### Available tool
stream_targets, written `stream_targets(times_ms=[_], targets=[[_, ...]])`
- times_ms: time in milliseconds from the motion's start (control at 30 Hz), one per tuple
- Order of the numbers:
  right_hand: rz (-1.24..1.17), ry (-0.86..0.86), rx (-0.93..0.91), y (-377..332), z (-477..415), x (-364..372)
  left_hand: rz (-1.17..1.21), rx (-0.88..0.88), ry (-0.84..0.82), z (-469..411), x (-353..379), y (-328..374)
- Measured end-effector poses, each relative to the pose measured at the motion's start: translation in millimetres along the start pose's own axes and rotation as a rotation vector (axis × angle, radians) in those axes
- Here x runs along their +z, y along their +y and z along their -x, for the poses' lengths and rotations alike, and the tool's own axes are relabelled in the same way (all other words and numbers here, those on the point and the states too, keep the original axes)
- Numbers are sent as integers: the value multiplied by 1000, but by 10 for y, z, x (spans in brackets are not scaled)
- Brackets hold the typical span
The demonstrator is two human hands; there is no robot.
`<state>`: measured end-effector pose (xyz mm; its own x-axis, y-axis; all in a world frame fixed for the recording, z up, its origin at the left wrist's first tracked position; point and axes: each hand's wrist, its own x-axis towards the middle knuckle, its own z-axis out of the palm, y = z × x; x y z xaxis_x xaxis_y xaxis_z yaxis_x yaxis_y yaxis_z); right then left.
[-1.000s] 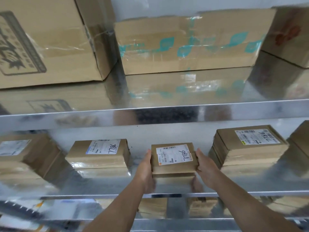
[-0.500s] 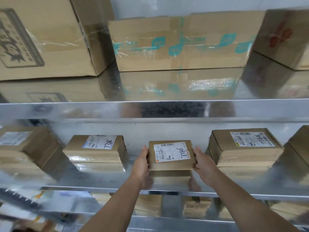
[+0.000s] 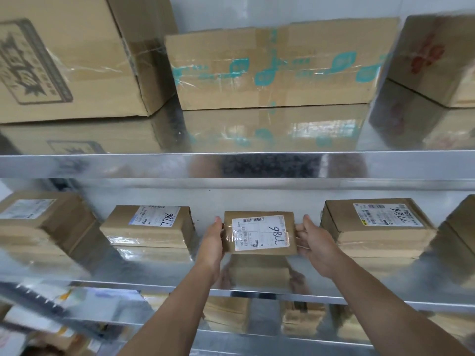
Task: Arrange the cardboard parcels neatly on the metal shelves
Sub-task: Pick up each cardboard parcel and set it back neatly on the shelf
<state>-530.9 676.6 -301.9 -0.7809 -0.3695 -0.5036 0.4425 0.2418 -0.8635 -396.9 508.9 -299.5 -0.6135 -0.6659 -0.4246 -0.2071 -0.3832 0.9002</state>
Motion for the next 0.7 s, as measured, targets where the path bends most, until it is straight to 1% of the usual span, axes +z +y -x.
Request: stream_targets(times_ms=[100,300,467,700], targets=[[-63,-21,-5,-40,-10,12,26,8,-18,-31,-9,25],[-181,-36,-31,-83,4,77,52,41,22,-141,-24,21],[-177,-34,-61,-112,-10,103,90,23,-13,-204,-51,-12],[-236,-36,-84,-81,-61,130,137,77,-31,-258,-87,-33]])
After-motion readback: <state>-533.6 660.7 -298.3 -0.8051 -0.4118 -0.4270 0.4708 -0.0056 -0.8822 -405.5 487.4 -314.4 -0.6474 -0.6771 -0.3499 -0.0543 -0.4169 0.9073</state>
